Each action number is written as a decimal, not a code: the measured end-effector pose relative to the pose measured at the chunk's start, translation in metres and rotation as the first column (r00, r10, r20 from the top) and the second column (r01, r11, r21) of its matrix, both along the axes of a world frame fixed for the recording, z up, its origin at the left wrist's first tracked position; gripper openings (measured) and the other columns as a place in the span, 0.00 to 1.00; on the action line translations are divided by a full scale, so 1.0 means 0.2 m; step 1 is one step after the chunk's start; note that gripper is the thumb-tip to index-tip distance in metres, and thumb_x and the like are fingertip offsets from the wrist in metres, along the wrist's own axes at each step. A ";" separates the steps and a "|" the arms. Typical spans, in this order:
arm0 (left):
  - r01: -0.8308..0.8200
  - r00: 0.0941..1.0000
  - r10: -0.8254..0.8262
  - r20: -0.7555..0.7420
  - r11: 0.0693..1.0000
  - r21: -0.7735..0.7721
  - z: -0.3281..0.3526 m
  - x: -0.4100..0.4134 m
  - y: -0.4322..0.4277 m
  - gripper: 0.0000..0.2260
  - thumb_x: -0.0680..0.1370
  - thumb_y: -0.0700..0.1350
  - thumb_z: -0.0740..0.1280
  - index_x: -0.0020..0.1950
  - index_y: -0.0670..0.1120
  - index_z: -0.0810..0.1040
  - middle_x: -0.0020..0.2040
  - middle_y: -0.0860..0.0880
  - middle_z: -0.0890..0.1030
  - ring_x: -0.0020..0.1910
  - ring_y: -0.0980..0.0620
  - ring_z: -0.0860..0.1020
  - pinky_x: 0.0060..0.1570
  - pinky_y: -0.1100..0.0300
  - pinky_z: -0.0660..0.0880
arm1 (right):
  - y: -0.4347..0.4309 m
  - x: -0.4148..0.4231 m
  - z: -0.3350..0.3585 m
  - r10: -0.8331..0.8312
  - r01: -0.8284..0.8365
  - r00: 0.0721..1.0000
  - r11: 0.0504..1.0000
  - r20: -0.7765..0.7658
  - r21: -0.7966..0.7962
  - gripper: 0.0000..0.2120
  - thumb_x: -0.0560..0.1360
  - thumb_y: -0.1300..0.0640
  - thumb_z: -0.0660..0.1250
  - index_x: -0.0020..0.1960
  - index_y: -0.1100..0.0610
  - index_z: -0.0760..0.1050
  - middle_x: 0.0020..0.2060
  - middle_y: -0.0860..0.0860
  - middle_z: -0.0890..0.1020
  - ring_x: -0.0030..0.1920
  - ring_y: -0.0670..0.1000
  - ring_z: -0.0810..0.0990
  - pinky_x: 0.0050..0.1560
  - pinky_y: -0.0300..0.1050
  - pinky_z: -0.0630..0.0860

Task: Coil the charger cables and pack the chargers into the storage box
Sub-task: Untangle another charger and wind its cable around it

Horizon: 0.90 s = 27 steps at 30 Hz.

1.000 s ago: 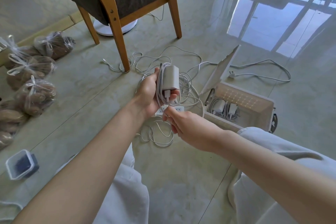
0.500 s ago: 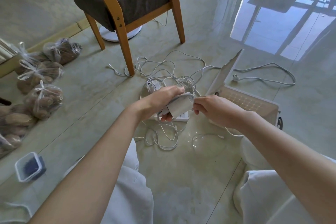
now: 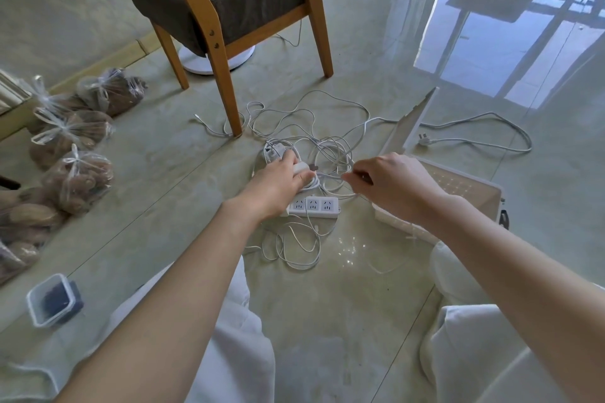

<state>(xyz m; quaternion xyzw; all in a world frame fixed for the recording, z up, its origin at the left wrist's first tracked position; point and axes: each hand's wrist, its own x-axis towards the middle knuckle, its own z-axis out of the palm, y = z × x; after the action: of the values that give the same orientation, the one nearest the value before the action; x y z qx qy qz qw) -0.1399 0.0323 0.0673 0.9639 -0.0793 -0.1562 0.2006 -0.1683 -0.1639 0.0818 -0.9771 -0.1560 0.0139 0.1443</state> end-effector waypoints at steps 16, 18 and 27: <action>-0.568 0.821 0.322 -0.471 0.548 -0.614 -0.01 0.01 -0.11 0.12 0.83 0.52 0.52 0.56 0.43 0.58 0.43 0.39 0.74 0.30 0.46 0.75 0.33 0.52 0.78 | 0.25 -0.29 -0.07 0.271 -0.262 0.962 0.947 -0.028 0.188 0.14 0.82 0.54 0.51 0.62 0.58 0.70 0.44 0.57 0.81 0.43 0.63 0.77 0.36 0.47 0.62; -0.623 0.782 0.277 -0.559 0.359 -0.695 0.03 0.00 -0.13 0.12 0.83 0.51 0.52 0.57 0.41 0.60 0.40 0.39 0.74 0.25 0.47 0.77 0.28 0.55 0.78 | 0.26 -0.29 -0.07 0.248 -0.230 0.967 0.952 -0.067 0.203 0.16 0.82 0.54 0.50 0.68 0.54 0.65 0.46 0.58 0.81 0.43 0.63 0.77 0.37 0.48 0.63; -0.603 0.796 0.033 -0.604 0.123 -0.788 0.20 -0.05 -0.14 0.18 0.82 0.48 0.52 0.42 0.40 0.77 0.27 0.46 0.77 0.20 0.52 0.73 0.19 0.67 0.67 | 0.18 -0.20 -0.06 0.195 -0.171 0.972 0.970 -0.132 0.173 0.13 0.81 0.53 0.51 0.60 0.48 0.72 0.41 0.51 0.79 0.40 0.57 0.76 0.37 0.45 0.65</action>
<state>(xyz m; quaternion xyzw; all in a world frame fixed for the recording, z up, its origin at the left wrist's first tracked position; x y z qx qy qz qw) -0.1503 0.0052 0.1077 0.5449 0.1064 -0.2378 0.7970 -0.2090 -0.1274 0.0701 -0.9400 -0.2351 0.0872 0.2315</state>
